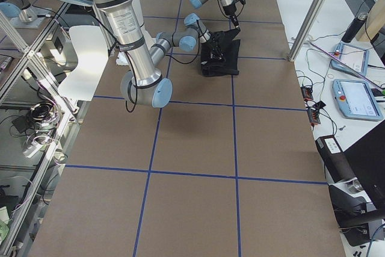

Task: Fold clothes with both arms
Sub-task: 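Release the left gripper and raise it while the right gripper lays the fold down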

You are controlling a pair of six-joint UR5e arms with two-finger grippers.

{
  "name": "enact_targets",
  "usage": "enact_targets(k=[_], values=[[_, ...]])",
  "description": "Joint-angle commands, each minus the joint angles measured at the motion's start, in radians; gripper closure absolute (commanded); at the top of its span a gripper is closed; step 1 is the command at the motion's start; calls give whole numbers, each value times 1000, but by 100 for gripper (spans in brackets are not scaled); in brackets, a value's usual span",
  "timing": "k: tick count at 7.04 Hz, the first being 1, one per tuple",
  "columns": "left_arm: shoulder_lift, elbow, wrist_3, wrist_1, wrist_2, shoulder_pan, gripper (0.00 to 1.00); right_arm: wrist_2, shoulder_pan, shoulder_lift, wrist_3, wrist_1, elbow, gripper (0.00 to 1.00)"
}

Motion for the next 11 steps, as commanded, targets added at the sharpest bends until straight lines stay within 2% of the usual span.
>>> enact_targets(k=[1, 2, 3, 4, 5, 6, 7, 8, 9, 10, 11], values=[[-22, 112, 66, -80, 28, -2, 0, 6, 27, 10, -6, 46, -63, 0], [6, 76, 92, -79, 22, -8, 0, 57, 71, 20, -45, 49, -62, 0], [83, -81, 165, -68, -28, -31, 0, 192, 126, 49, -132, 52, -42, 0], [195, -232, 231, -68, -141, -63, 0, 292, 165, 45, -148, 40, 24, 0], [287, -348, 274, -68, -194, -77, 0, 312, 165, 46, -150, 22, 76, 0], [344, -400, 308, -68, -200, -77, 0, 294, 133, 57, -150, -9, 84, 0], [354, -402, 325, -68, -200, -77, 0, 224, 66, 77, -151, -26, 70, 0], [354, -402, 327, -71, -200, -77, 0, 170, 25, 138, -151, -94, 47, 2], [356, -402, 327, -73, -200, -77, 0, 156, 9, 231, -139, -154, -26, 13], [356, -402, 325, -74, -200, -77, 0, 109, -23, 287, -122, -156, -107, 17], [356, -402, 325, -74, -200, -77, 0, 84, -36, 353, -51, -155, -190, 27]])
